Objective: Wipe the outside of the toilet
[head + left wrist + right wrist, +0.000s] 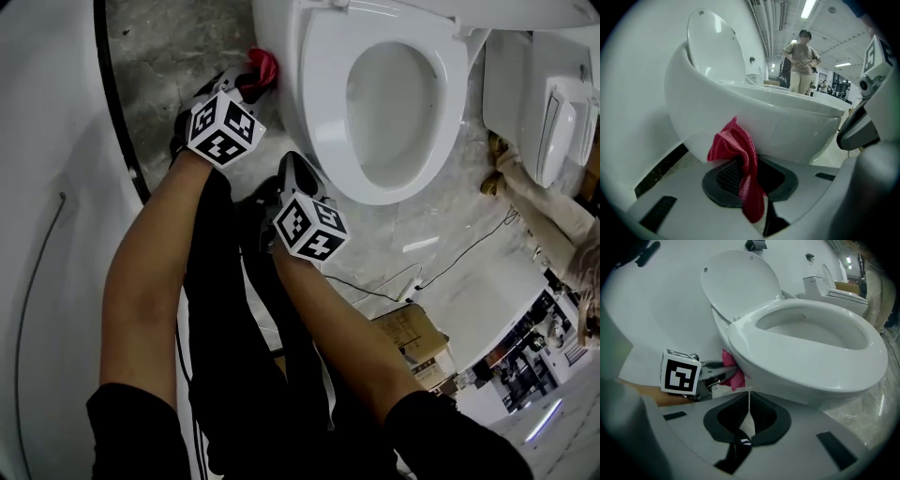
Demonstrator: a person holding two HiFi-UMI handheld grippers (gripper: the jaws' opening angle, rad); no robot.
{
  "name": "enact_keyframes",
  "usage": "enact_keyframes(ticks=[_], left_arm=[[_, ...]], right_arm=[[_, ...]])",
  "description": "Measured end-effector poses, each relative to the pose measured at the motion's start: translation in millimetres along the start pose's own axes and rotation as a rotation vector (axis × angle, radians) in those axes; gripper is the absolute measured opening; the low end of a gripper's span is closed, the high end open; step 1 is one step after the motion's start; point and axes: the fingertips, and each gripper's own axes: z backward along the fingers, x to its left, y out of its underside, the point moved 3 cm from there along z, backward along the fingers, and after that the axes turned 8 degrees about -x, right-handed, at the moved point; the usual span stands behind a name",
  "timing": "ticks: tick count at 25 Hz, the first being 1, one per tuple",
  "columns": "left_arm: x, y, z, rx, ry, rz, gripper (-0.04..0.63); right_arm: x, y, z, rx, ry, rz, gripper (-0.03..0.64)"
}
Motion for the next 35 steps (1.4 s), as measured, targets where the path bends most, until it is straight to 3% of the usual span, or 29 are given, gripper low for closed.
enact_keyframes(ticks=[8, 18, 26, 30, 35], left_arm=[[-60, 11, 3, 0.024, 0.010, 0.059, 0.086], [-133, 16, 6, 0.039, 0.046, 0.240, 0.086], [-204, 29, 17, 0.074, 0.219, 0.321, 0.086], [-187, 52, 38, 0.114, 0.203, 0.341, 0.086], [-89, 85, 67, 0.135, 0.074, 0.414, 0.087]], right_arm=[[-28, 22, 17, 0.093, 0.026, -0.004, 0.035], [-80, 34, 44, 0.151, 0.107, 0.003, 0.035], [-92, 48, 63, 0.197, 0.141, 0.014, 0.037], [-60, 44, 55, 0.200, 0.091, 0.030, 0.037], [-5, 27, 16, 0.178, 0.046, 0.036, 0.035]])
